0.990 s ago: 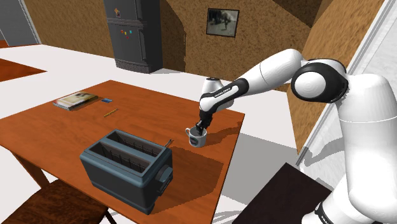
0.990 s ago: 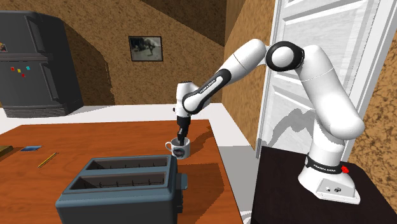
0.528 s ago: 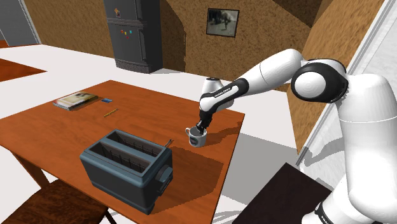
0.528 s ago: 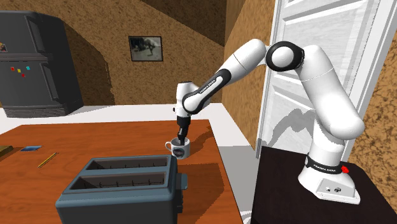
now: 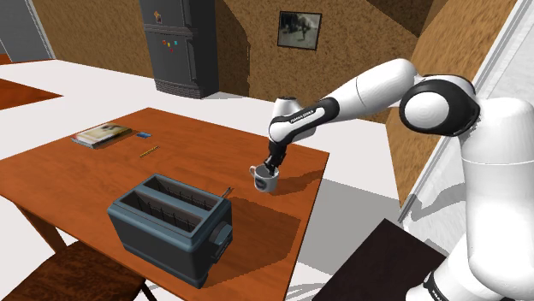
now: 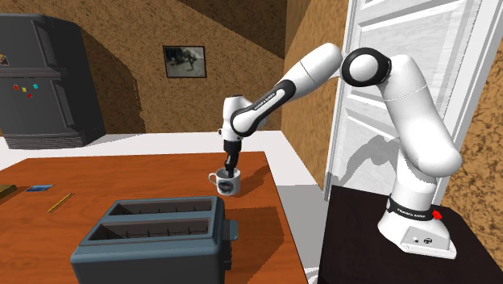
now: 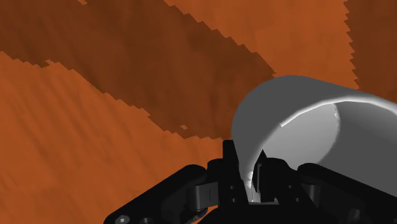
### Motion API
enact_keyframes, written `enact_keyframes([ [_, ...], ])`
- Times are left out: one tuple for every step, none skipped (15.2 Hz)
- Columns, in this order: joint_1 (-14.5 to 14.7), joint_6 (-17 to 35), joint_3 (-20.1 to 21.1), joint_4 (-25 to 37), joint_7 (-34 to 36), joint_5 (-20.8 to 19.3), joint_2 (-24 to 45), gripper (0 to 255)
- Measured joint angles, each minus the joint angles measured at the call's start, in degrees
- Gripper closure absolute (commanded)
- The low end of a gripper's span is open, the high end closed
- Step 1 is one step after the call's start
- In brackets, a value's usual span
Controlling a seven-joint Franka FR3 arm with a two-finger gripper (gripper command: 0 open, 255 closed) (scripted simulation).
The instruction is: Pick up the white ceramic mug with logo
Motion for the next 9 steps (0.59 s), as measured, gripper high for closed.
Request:
enact_keyframes([
  [0.1, -0.6, 0.0, 0.3, 0.1, 0.0, -0.3, 255],
  [0.0, -1.1, 0.0, 0.3, 0.1, 0.0, -0.9, 255],
  [0.0, -1.7, 0.0, 0.3, 0.1, 0.0, -1.3, 255],
  [0.1, -2.4, 0.0, 0.6, 0.2, -0.1, -1.8, 255],
  [0.0, -2.9, 0.0, 0.8, 0.2, -0.1, -2.1, 255],
  [0.0, -3.5, 0.0, 0.9, 0.2, -0.1, -2.6, 255],
  [0.0, -4.2, 0.0, 1.3, 0.3, -0.1, -2.9, 255],
  [0.0, -4.8, 0.0, 1.5, 0.2, -0.1, -3.2, 255],
  [-0.1, -5.1, -0.1, 1.6, 0.3, -0.1, -3.5, 255],
])
